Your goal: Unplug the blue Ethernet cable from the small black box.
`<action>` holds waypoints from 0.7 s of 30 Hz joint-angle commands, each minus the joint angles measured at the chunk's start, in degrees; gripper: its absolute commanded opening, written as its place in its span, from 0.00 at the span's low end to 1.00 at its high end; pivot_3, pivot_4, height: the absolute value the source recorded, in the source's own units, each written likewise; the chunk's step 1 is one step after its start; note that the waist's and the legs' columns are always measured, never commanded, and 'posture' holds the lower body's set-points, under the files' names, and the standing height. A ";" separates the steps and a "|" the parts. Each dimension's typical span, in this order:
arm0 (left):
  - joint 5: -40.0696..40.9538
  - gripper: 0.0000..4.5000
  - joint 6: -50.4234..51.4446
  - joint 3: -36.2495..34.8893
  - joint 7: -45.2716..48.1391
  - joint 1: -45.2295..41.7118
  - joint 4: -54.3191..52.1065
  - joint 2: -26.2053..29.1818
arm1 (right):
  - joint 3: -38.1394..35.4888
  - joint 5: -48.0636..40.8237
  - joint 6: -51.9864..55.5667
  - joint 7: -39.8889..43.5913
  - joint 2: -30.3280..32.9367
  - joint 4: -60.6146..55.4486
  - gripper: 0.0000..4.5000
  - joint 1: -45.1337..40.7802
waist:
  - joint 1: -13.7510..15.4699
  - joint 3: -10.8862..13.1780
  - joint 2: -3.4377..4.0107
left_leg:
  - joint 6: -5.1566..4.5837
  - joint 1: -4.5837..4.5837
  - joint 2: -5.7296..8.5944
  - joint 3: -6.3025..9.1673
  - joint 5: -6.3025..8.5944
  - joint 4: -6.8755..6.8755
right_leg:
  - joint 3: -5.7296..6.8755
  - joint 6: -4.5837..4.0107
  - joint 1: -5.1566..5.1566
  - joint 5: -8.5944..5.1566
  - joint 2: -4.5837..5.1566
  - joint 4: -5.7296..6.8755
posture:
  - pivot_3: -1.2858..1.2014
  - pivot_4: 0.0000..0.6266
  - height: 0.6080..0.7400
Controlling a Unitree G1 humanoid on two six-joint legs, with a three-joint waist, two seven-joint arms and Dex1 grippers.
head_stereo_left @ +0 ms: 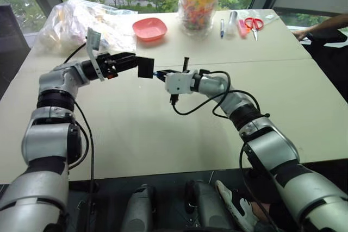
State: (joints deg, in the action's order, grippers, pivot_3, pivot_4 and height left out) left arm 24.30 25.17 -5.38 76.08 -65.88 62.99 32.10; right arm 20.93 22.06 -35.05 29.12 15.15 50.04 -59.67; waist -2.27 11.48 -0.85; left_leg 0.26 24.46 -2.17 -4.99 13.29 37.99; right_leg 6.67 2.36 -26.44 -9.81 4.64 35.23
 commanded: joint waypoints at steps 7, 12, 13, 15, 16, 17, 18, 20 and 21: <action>-2.88 0.63 -2.15 -2.67 3.98 -5.66 6.04 -2.53 | -1.06 -0.81 3.59 -0.06 1.27 -9.78 0.00 2.40 | -0.17 0.01 -0.01 | 0.00 0.00 0.00 0.04 0.00 0.06 | -0.01 0.00 -0.01 0.00 0.01 0.07 | 0.52 0.24 1.00; -3.93 0.19 -1.47 -2.18 7.31 -4.75 5.45 -2.63 | -0.52 -0.13 4.74 0.25 1.80 -11.33 0.00 2.61 | -0.15 0.01 -0.02 | 0.00 0.00 0.00 0.04 0.00 0.06 | -0.01 0.00 -0.01 0.00 0.01 0.07 | 0.52 0.24 1.00; -4.23 0.12 -1.81 -2.29 6.78 -4.49 5.38 -2.63 | -0.51 -0.42 4.87 0.85 1.87 -11.52 0.00 2.57 | -0.15 0.01 -0.02 | 0.00 0.00 -0.01 0.04 0.00 0.06 | -0.01 0.00 0.00 0.00 0.01 0.07 | 0.52 0.24 1.00; -4.77 0.11 -2.39 -2.43 5.78 -4.04 5.26 -2.67 | -0.88 -1.35 5.40 1.76 1.86 -11.97 0.00 2.63 | -0.14 0.01 -0.01 | 0.00 0.00 -0.01 0.05 0.00 0.06 | -0.01 0.00 0.00 0.00 0.01 0.08 | 0.52 0.24 1.00; -4.84 0.11 -2.68 -2.67 5.17 -3.76 5.18 -2.75 | -0.93 -2.05 5.86 3.22 2.10 -12.47 0.20 2.91 | -0.14 0.01 -0.01 | 0.00 0.00 -0.01 0.05 0.00 0.06 | -0.01 0.00 0.00 0.00 0.01 0.07 | 0.52 0.24 1.00; -4.70 0.11 -2.80 -3.13 4.33 -3.40 5.10 -2.89 | -1.15 -1.88 6.46 3.33 2.77 -13.05 0.27 3.53 | -0.14 0.01 -0.02 | 0.00 0.00 -0.01 0.05 0.00 0.06 | -0.02 0.00 0.00 0.00 0.01 0.07 | 0.52 0.24 1.00; -4.52 0.11 -2.71 -3.57 3.83 -3.08 5.04 -3.01 | -1.50 -1.61 7.54 3.15 3.51 -13.46 0.38 4.26 | -0.12 0.01 -0.02 | 0.00 0.00 -0.01 0.05 0.00 0.06 | -0.02 0.00 0.00 0.00 0.01 0.07 | 0.52 0.24 1.00; -4.20 0.11 -2.01 -4.36 3.86 -2.44 4.45 -3.17 | -2.28 -1.66 10.44 3.20 4.80 -14.94 0.63 6.20 | 0.02 0.01 -0.02 | -0.01 0.00 0.00 0.06 0.00 0.06 | -0.02 0.00 0.01 0.00 0.02 0.07 | 0.52 0.24 1.00; -3.69 0.11 -1.39 -5.02 3.69 -1.94 3.98 -3.34 | -4.48 -5.35 14.30 4.38 4.49 -17.36 0.76 8.83 | 0.07 0.01 -0.02 | -0.01 0.00 0.01 0.06 0.00 0.07 | -0.01 0.00 0.02 0.00 0.05 0.07 | 0.52 0.24 1.00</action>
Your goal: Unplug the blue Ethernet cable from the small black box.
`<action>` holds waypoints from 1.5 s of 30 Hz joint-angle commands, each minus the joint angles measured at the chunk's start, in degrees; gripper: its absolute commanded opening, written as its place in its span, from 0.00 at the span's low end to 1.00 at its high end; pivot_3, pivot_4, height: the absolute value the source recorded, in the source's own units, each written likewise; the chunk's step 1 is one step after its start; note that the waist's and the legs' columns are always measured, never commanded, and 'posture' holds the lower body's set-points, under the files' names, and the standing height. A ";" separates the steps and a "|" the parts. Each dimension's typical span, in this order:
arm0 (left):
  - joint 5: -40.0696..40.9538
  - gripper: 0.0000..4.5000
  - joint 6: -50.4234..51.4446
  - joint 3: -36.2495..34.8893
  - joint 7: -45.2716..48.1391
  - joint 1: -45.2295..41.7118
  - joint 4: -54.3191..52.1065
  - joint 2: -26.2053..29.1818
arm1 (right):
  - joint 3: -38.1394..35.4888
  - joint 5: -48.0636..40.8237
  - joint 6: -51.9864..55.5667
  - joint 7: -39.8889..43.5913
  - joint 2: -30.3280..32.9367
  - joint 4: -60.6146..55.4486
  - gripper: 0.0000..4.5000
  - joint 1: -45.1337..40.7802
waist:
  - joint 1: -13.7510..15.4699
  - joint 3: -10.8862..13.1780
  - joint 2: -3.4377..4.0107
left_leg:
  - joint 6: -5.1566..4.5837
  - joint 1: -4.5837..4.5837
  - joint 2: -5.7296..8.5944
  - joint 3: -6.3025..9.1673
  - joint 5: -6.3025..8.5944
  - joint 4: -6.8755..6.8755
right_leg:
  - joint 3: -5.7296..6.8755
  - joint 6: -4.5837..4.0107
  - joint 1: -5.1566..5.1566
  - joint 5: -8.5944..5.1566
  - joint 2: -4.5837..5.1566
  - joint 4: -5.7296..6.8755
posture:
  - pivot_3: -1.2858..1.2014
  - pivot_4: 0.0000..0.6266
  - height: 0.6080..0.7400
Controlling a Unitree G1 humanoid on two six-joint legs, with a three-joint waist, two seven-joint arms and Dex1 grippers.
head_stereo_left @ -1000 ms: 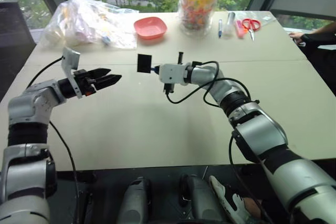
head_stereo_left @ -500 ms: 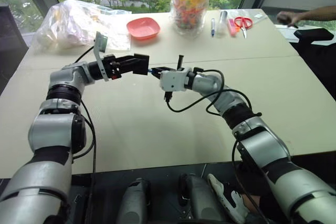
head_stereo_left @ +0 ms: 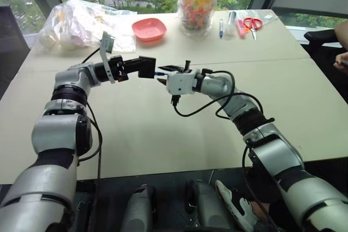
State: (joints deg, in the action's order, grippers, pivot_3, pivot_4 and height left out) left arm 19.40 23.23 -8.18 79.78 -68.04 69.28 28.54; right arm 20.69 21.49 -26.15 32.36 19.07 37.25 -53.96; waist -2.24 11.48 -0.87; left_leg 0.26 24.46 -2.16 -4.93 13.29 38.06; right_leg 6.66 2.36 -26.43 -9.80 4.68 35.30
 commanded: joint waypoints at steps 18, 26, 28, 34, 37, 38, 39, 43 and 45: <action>23.32 0.11 31.34 -15.52 -9.00 11.54 -29.91 -8.16 | -31.15 -78.30 69.18 -12.89 -21.53 -50.02 0.99 26.00 | 0.28 -0.03 -0.05 | 0.00 -0.12 -0.33 0.30 0.01 0.09 | -0.01 -0.17 0.09 0.11 -0.06 0.06 | 0.52 0.24 1.00; 26.92 0.11 33.78 -15.75 -12.97 13.95 -35.51 -9.88 | -29.80 -77.87 68.27 -13.02 -21.05 -48.66 0.99 25.27 | 1.28 -0.03 -0.05 | -0.01 -0.07 -0.31 0.28 0.01 0.09 | -0.01 -0.16 0.06 0.10 -0.08 0.01 | 0.52 0.24 1.00; 27.31 0.11 33.98 -15.23 -13.21 14.51 -36.46 -10.06 | -29.46 -77.74 68.22 -12.91 -21.11 -48.28 0.99 25.03 | 1.34 -0.03 -0.05 | -0.01 -0.07 -0.31 0.28 0.01 0.09 | -0.01 -0.16 0.06 0.10 -0.08 0.01 | 0.52 0.24 1.00; 27.92 0.11 33.90 -13.74 -13.61 15.97 -38.54 -10.31 | -28.44 -77.37 68.18 -12.38 -20.93 -47.79 0.99 24.47 | 1.41 -0.02 -0.05 | -0.01 -0.06 -0.31 0.29 0.01 0.08 | 0.00 -0.16 0.06 0.10 -0.09 -0.02 | 0.52 0.24 1.00; 28.39 0.11 33.99 -13.48 -13.86 16.35 -39.20 -10.47 | -28.08 -77.27 68.19 -12.26 -20.87 -47.78 0.99 24.43 | 1.43 -0.03 -0.05 | -0.01 -0.05 -0.31 0.29 0.01 0.08 | 0.00 -0.16 0.06 0.10 -0.09 -0.03 | 0.52 0.24 1.00; 28.52 0.11 34.02 -13.36 -13.94 16.49 -39.46 -10.54 | -28.00 -77.20 68.15 -12.23 -20.84 -47.78 0.99 24.42 | 1.43 -0.03 -0.05 | -0.01 -0.05 -0.31 0.29 0.01 0.08 | 0.00 -0.16 0.06 0.10 -0.09 -0.03 | 0.52 0.24 1.00; 28.68 0.11 34.10 -13.22 -13.99 16.63 -39.78 -10.59 | -27.83 -76.88 68.02 -12.17 -20.73 -47.73 0.99 24.42 | 1.44 -0.02 -0.05 | -0.01 -0.05 -0.31 0.29 0.01 0.08 | 0.00 -0.16 0.06 0.10 -0.09 -0.04 | 0.52 0.24 1.00; 29.13 0.11 34.19 -12.75 -14.23 16.99 -40.58 -10.68 | -27.38 -76.30 67.76 -11.88 -20.42 -47.52 0.99 24.54 | 1.45 -0.02 -0.05 | -0.01 -0.04 -0.31 0.29 0.01 0.08 | 0.00 -0.16 0.06 0.10 -0.09 -0.05 | 0.52 0.24 1.00; 29.25 0.11 34.17 -12.63 -14.32 17.02 -40.70 -10.68 | -27.32 -76.32 67.66 -11.76 -20.45 -47.39 0.99 24.59 | 1.45 -0.03 -0.05 | -0.01 -0.04 -0.31 0.29 0.01 0.08 | 0.01 -0.16 0.06 0.10 -0.09 -0.06 | 0.52 0.24 1.00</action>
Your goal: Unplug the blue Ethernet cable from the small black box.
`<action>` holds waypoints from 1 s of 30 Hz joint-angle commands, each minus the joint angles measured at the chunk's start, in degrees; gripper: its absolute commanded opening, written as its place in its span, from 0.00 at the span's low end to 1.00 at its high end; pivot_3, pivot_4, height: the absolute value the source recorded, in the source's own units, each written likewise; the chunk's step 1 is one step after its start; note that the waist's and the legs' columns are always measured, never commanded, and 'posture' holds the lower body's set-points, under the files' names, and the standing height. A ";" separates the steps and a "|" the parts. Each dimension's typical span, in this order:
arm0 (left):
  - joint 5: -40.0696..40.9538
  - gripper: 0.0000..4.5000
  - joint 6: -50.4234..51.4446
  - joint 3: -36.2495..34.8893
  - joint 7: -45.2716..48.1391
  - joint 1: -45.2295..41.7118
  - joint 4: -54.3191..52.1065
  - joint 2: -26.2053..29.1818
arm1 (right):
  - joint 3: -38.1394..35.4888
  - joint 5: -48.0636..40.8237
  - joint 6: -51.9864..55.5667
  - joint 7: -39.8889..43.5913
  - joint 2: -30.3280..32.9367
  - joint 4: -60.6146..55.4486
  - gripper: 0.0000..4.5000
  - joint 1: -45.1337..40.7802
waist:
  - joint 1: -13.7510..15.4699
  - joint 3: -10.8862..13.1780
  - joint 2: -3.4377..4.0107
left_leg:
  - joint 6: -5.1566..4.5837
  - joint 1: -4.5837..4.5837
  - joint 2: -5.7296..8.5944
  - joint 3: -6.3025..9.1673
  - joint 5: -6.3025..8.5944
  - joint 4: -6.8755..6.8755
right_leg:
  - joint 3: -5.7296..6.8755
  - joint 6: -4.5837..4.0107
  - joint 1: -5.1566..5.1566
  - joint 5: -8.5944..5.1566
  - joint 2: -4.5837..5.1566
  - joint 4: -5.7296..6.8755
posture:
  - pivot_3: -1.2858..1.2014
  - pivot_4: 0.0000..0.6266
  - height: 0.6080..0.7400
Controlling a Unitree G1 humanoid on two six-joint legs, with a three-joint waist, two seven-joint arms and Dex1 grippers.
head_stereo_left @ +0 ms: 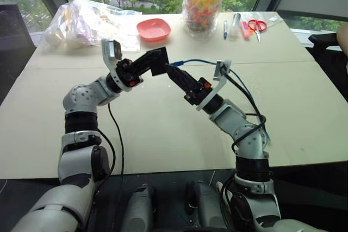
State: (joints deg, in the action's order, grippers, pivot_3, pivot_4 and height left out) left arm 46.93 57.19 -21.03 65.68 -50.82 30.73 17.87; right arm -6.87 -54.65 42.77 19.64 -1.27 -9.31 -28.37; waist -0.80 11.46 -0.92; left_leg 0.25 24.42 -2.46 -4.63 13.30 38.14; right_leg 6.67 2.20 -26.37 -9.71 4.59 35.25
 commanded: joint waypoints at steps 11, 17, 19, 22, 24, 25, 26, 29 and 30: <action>2.21 0.11 0.44 0.47 -0.88 0.38 -3.30 0.01 | -0.24 -1.85 -2.42 1.18 -1.53 -0.82 0.01 -0.68 | -0.01 0.00 0.00 | 0.00 0.01 -0.01 0.01 0.00 -0.01 | 0.01 0.00 -0.01 0.00 -0.01 -0.02 | 0.52 0.24 1.00; 2.25 0.11 -0.34 0.21 -1.57 0.40 -3.02 0.68 | -0.82 -1.75 -3.01 0.61 -1.39 -0.09 0.01 -0.42 | 0.00 0.00 0.00 | 0.00 0.02 -0.01 0.02 0.00 -0.01 | 0.01 0.00 -0.01 0.00 -0.01 -0.04 | 0.52 0.24 1.00; 1.95 0.11 -1.25 -0.82 -2.07 0.20 -2.25 1.93 | -2.62 -0.99 -4.39 -0.17 -0.59 1.37 0.01 -0.73 | 0.00 0.00 0.00 | 0.00 0.02 -0.01 0.02 0.00 -0.01 | 0.02 0.00 -0.01 0.00 -0.01 -0.04 | 0.52 0.24 1.00; 1.96 0.11 -1.96 -1.98 -2.45 0.19 -1.49 3.63 | -4.48 -0.34 -5.59 -0.46 1.21 2.86 0.01 -1.57 | -0.07 0.00 0.00 | 0.00 0.02 -0.01 0.02 0.00 -0.01 | 0.02 0.00 -0.01 -0.01 -0.01 -0.04 | 0.52 0.24 1.00; 2.17 0.11 -2.48 -3.53 -2.78 0.24 -0.48 5.73 | -6.22 0.41 -6.39 -0.32 3.95 4.52 0.01 -2.94 | -0.08 0.01 0.01 | 0.00 0.03 -0.01 0.01 0.00 -0.01 | 0.01 0.00 -0.04 -0.01 -0.01 -0.04 | 0.52 0.24 1.00; 2.21 0.11 -2.84 -4.16 -2.93 0.32 -0.04 6.77 | -7.16 0.55 -6.64 -0.22 5.52 5.58 0.01 -3.90 | -0.12 0.01 0.01 | 0.00 0.03 -0.02 0.02 0.00 -0.02 | 0.02 0.00 -0.03 -0.01 -0.02 -0.04 | 0.52 0.24 1.00; 2.07 0.11 -3.57 -4.75 -3.16 0.40 0.59 7.91 | -8.07 0.99 -6.97 0.18 7.59 6.90 0.01 -5.10 | -0.05 0.01 0.01 | 0.00 0.03 -0.01 0.01 0.00 -0.02 | 0.01 0.00 -0.04 -0.01 -0.02 -0.04 | 0.52 0.24 1.00; 1.33 0.11 -8.13 -7.42 -5.46 -0.55 4.63 10.83 | -9.87 3.19 -7.39 3.21 15.81 12.40 0.01 -11.13 | 0.03 0.06 0.09 | 0.00 0.07 0.01 -0.03 0.01 -0.02 | 0.01 -0.01 -0.08 -0.01 0.02 -0.08 | 0.52 0.24 1.00; 0.12 0.11 -10.60 -7.28 -6.73 -0.77 5.27 10.82 | -10.05 3.82 -7.46 4.11 17.80 13.89 0.01 -12.93 | 0.06 0.06 0.09 | 0.00 0.09 0.02 -0.05 0.01 -0.04 | 0.01 -0.02 -0.10 -0.02 0.04 -0.10 | 0.52 0.24 1.00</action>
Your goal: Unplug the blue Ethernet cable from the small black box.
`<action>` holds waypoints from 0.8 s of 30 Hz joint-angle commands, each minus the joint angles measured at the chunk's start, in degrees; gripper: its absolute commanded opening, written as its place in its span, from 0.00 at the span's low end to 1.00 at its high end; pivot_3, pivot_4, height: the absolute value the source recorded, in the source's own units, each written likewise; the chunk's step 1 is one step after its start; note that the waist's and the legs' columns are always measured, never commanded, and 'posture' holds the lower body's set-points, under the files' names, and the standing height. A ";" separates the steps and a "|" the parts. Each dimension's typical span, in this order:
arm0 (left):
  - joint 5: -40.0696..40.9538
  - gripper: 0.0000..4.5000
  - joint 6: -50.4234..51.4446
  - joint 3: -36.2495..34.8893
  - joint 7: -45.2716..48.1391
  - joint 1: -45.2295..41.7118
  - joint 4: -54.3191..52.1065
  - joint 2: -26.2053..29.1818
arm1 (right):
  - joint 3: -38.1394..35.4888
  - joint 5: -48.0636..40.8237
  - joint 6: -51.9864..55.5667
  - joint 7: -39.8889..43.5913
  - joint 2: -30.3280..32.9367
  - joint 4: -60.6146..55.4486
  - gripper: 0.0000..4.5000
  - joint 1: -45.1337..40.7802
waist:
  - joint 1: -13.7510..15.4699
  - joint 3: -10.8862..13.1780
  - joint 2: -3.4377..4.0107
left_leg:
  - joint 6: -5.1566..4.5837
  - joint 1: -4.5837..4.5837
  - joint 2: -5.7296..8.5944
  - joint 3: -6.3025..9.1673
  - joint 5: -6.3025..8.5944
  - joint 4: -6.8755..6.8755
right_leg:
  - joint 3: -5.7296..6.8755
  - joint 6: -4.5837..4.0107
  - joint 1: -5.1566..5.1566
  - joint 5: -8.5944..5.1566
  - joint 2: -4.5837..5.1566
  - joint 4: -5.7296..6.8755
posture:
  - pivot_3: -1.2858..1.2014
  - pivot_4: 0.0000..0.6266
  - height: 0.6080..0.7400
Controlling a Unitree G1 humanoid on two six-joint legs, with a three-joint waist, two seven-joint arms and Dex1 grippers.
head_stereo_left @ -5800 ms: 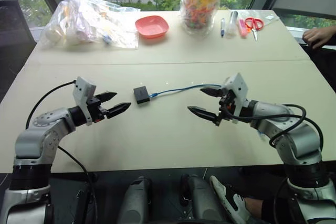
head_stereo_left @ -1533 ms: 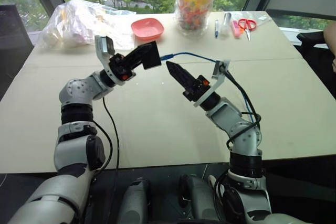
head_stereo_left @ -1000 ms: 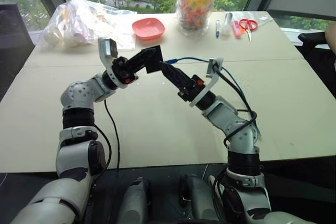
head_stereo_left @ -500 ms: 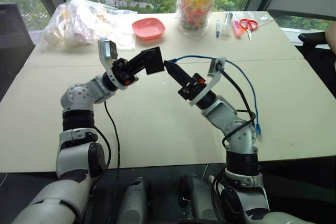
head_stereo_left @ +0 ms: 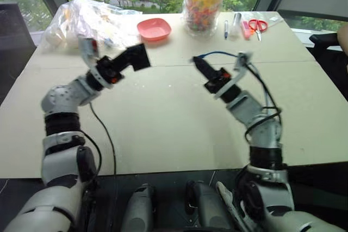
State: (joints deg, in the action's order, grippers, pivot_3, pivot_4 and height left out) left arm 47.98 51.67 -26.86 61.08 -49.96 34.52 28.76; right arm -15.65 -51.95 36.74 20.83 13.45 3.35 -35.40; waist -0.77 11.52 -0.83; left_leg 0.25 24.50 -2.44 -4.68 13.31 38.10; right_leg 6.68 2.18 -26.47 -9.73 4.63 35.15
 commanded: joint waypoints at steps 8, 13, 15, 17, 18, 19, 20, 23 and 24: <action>-13.81 0.11 -22.16 10.07 -7.08 1.09 -7.03 -5.99 | 4.35 17.20 -7.19 8.08 14.35 18.30 0.01 -16.17 | 0.20 -0.01 -0.03 | -0.03 0.04 0.05 -0.10 0.02 -0.04 | 0.01 0.03 0.06 0.02 0.04 -0.09 | 0.52 0.24 1.00; -18.83 0.11 -29.20 16.29 -9.34 4.79 -13.83 -10.49 | 7.56 25.52 -11.58 10.18 15.25 32.21 0.01 -18.70 | -0.02 -0.01 -0.03 | -0.15 0.02 0.17 -0.33 0.09 -0.07 | -0.06 -0.04 0.02 0.07 0.02 -0.09 | 0.52 0.24 1.00; -19.78 0.11 -30.66 17.62 -10.22 5.75 -15.40 -11.77 | 8.76 28.73 -15.38 11.31 15.00 36.22 0.01 -18.51 | -0.08 -0.01 -0.03 | -0.15 0.00 0.16 -0.35 0.09 -0.09 | -0.07 -0.04 0.00 0.06 -0.01 -0.06 | 0.52 0.24 1.00; -20.23 0.11 -32.15 17.99 -10.63 5.98 -14.58 -12.80 | 9.85 32.27 -19.61 11.07 14.68 42.00 0.01 -18.67 | -0.07 -0.01 -0.03 | -0.15 0.01 0.15 -0.36 0.08 -0.09 | -0.08 -0.01 -0.02 0.05 -0.04 -0.04 | 0.52 0.24 1.00; -20.75 0.11 -33.22 18.36 -10.37 5.84 -13.27 -13.11 | 10.00 33.62 -21.33 10.54 14.50 44.90 0.01 -19.05 | -0.04 -0.01 -0.03 | -0.15 -0.01 0.15 -0.36 0.08 -0.08 | -0.07 0.04 -0.01 0.02 -0.05 -0.03 | 0.52 0.24 1.00; -21.54 0.11 -34.52 18.97 -10.11 5.58 -11.88 -13.38 | 9.93 34.70 -23.05 10.06 14.34 47.28 0.01 -19.54 | -0.03 -0.01 -0.03 | -0.15 0.00 0.15 -0.35 0.08 -0.05 | -0.07 0.10 -0.01 -0.01 -0.05 -0.03 | 0.52 0.24 1.00; -22.24 0.11 -35.66 19.58 -9.99 5.17 -10.60 -13.77 | 9.53 35.42 -24.34 9.13 14.19 49.28 0.09 -20.17 | -0.03 -0.01 -0.03 | -0.15 -0.03 0.15 -0.36 0.08 -0.04 | -0.07 0.10 0.01 -0.01 -0.05 -0.03 | 0.52 0.24 1.00; -24.52 0.11 -39.57 21.00 -10.08 3.43 -6.36 -15.24 | 8.54 36.37 -26.71 9.10 13.78 52.87 0.37 -21.56 | -0.02 -0.01 -0.03 | -0.15 -0.03 0.15 -0.36 0.08 -0.03 | -0.08 0.10 0.02 -0.01 -0.04 -0.03 | 0.52 0.24 1.00; -25.30 0.11 -40.90 21.25 -10.11 2.83 -4.79 -15.70 | 8.33 36.66 -27.08 9.12 13.69 53.53 0.50 -21.78 | -0.01 -0.01 -0.03 | -0.15 -0.02 0.16 -0.37 0.08 -0.03 | -0.08 0.10 0.02 -0.01 -0.04 -0.03 | 0.52 0.24 1.00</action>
State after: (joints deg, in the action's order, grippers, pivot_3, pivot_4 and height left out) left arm 23.84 13.85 -6.49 50.75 -44.33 29.32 13.57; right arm -6.05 -15.82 11.80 29.94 27.04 57.36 -53.91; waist -0.77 11.50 -0.86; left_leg 0.09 24.50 -2.29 -5.05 13.38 38.08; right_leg 6.60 2.29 -26.46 -9.73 4.60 35.12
